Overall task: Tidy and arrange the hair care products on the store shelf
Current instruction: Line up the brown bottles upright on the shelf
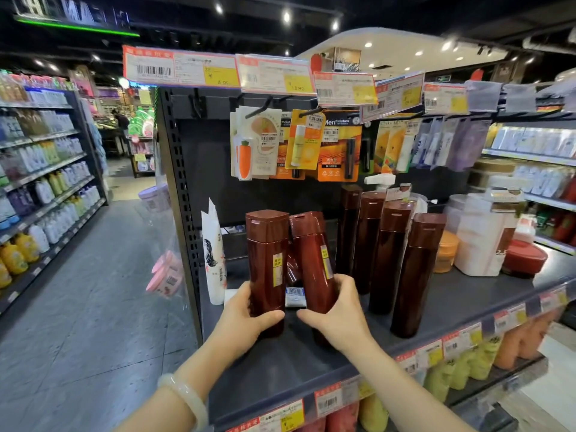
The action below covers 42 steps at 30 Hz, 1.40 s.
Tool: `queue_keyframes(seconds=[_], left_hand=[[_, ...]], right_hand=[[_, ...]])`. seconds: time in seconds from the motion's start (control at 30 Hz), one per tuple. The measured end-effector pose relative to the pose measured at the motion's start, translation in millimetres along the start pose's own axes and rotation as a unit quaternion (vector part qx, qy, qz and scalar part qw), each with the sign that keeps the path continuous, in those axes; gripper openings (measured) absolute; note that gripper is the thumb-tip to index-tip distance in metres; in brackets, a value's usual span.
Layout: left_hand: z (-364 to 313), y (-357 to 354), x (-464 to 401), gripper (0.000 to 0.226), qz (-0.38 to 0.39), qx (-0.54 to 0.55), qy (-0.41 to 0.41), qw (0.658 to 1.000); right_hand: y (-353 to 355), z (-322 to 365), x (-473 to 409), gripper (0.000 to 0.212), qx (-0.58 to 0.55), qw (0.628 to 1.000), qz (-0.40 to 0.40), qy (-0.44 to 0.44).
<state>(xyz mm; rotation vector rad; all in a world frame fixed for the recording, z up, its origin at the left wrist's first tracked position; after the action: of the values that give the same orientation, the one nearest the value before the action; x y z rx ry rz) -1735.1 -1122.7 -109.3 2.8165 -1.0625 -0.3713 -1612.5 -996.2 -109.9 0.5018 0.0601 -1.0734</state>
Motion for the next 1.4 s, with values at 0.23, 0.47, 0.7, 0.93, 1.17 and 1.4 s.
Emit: queue_keyframes(seconds=[0.23,0.47,0.7,0.93,1.17,1.4], left_hand=[[0.4,2.5,2.3,0.054,0.018,-0.008,0.001,1.0],[-3.0,5.5,6.4,0.054,0.024,-0.018,0.003,1.0],[1.4,20.9,8.2,0.053,-0.008,-0.025,0.007,1.0],[3.8,30.7,8.1,0.053,-0.021,-0.036,0.001,0.999],[2.1,34.4,12.2,0.053,-0.022,-0.039,0.02,0.999],[4.1,33.9,14.7,0.049,-0.034,-0.009,0.049,0.998]], right_hand=[[-15.1,10.7,7.3,0.075,-0.029,0.997,0.074,0.022],[-8.4,6.7,19.0,0.066,-0.046,0.987,0.156,0.01],[-22.3,13.6,20.2,0.062,-0.073,0.972,0.221,-0.005],[-44.8,18.2,25.1,0.064,-0.08,0.97,0.229,0.013],[-47.2,17.8,17.6,0.067,-0.082,0.975,0.206,0.031],[-52.0,14.7,11.3,0.077,-0.088,0.972,0.217,0.023]])
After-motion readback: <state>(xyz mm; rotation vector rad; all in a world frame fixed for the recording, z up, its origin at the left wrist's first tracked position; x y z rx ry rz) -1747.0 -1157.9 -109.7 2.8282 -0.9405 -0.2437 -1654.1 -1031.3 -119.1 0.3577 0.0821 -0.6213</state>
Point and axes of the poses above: each hand's wrist, its own x-axis away from the middle knuckle, its own y-axis out of the back of the hand, z = x × y, the point moved 5 cm from there along -x, towards the middle knuckle, and after that the axes turned 8 degrees about -z, right-handed, at the moved point
